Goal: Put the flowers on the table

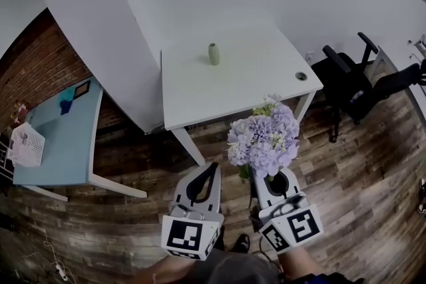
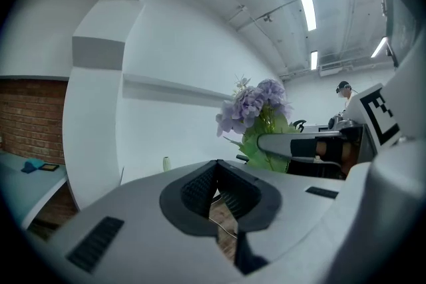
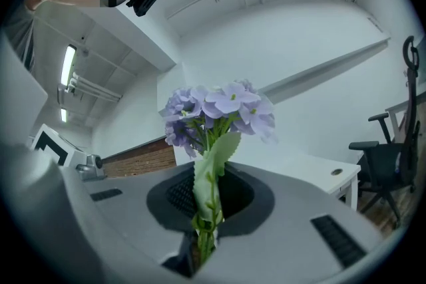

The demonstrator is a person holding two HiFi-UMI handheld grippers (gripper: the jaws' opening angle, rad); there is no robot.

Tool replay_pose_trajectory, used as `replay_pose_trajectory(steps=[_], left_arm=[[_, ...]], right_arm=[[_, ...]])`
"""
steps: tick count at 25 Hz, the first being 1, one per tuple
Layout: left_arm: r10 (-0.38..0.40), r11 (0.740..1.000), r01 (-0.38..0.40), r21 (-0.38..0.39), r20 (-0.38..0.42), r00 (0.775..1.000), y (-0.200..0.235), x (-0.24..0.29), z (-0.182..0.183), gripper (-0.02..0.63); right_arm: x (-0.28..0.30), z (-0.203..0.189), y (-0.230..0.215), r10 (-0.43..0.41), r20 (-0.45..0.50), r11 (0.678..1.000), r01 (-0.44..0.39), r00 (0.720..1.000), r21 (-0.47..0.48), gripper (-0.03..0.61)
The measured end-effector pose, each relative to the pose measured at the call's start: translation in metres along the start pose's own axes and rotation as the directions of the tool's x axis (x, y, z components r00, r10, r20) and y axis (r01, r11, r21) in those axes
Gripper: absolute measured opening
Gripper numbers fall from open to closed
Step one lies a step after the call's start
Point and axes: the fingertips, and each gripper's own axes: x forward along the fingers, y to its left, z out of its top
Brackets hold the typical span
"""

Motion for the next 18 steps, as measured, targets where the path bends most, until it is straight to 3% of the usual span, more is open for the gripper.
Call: replay_pose_trajectory(steps=[8, 18], left_arm=[[-0.029, 0.998, 0.028, -0.059, -0.01, 1.0, 0.06, 0.071, -0.006, 0.008], [-0.082, 0.992, 0.086, -0.09, 0.041, 0.996, 0.14, 0.128, 0.004, 0.008]], right_arm=[[0.077, -0.006, -0.037, -0.054, -0.032, 0.998, 0.053, 0.998, -0.014, 0.035], [0.168, 0.004, -0.055, -0.115, 0.001, 0.993, 0.115, 0.993, -0.004, 0.035]])
